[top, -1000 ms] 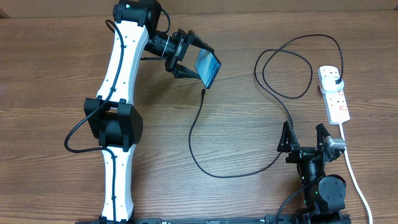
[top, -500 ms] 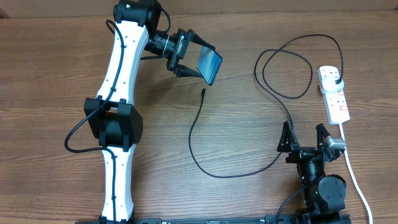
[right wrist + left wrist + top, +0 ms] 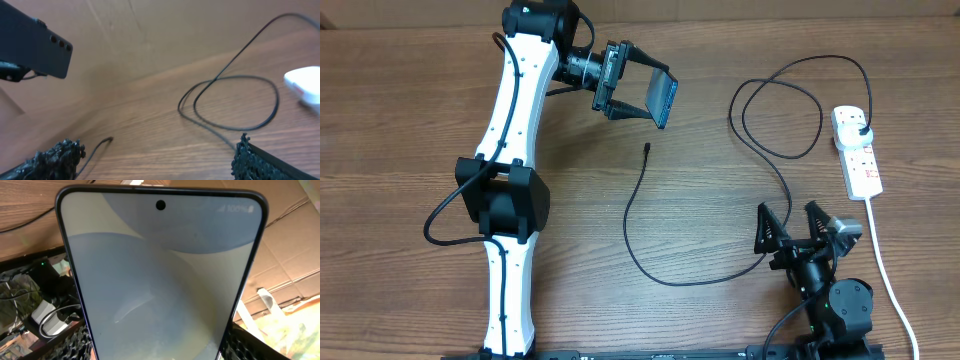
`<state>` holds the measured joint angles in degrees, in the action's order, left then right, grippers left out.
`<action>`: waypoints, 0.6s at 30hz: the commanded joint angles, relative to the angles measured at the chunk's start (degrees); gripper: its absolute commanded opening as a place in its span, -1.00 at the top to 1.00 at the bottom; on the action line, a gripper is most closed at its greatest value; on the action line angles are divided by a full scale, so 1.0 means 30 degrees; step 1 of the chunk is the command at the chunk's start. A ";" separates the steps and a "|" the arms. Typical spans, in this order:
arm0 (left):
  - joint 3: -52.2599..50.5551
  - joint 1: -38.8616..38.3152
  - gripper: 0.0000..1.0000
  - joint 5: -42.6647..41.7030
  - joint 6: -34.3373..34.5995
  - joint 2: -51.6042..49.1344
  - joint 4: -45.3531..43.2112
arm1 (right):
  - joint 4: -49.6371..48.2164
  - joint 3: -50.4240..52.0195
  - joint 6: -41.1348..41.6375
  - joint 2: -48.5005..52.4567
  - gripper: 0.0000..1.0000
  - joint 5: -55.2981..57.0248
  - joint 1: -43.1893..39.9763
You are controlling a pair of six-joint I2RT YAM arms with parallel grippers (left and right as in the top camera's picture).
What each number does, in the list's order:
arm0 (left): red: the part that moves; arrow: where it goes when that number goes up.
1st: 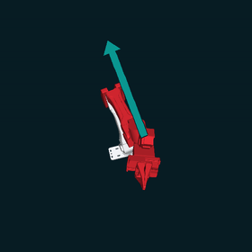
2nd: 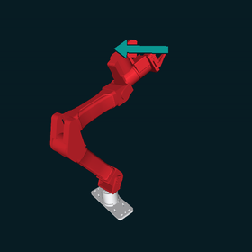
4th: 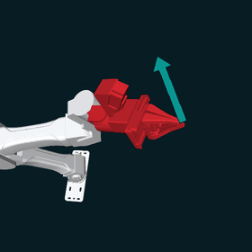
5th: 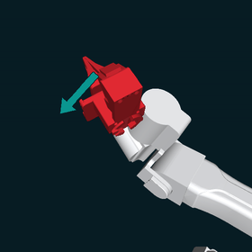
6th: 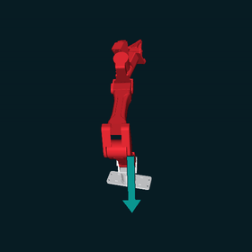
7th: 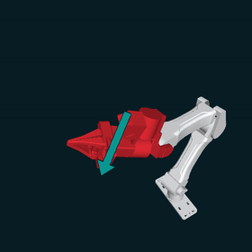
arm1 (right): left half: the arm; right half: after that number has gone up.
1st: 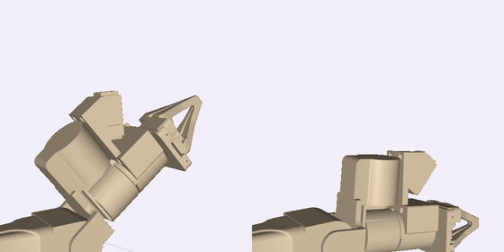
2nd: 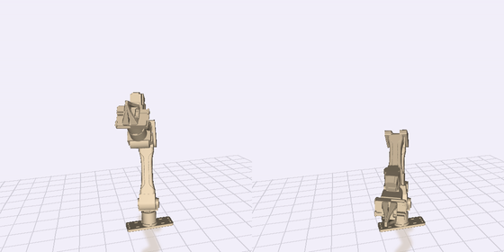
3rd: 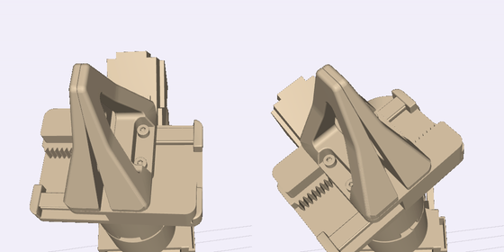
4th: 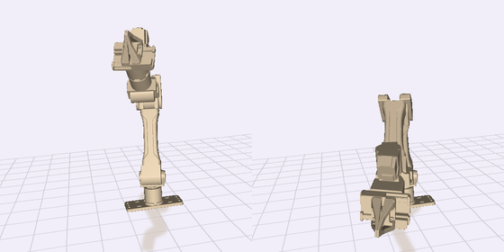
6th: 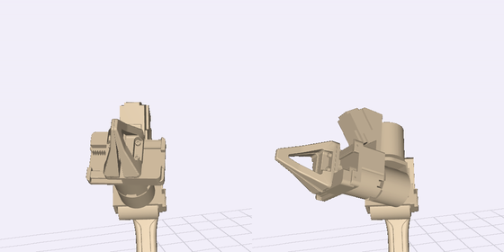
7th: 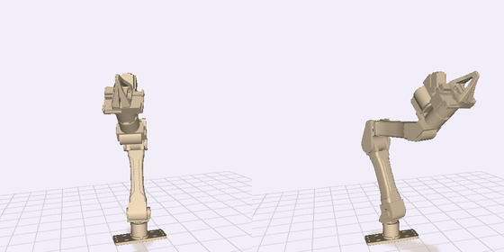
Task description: Plug charger to phone and switch on socket
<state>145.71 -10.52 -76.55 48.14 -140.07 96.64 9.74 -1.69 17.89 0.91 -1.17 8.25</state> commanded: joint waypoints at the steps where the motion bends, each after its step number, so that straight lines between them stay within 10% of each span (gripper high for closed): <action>1: 0.0576 -0.0124 -0.22 -0.1355 0.0379 0.0168 0.0051 | 0.1574 -0.1763 0.0772 0.0007 -1.00 -0.0743 -0.0095; 18: 0.0576 -0.0124 -0.22 -0.1253 -0.0197 0.0168 -0.0022 | 0.9879 -1.0710 0.2047 0.5472 -1.00 -0.4328 -0.0095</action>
<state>145.71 -10.52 -77.41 48.05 -140.07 96.60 39.33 -30.39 22.63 15.27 -8.60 8.25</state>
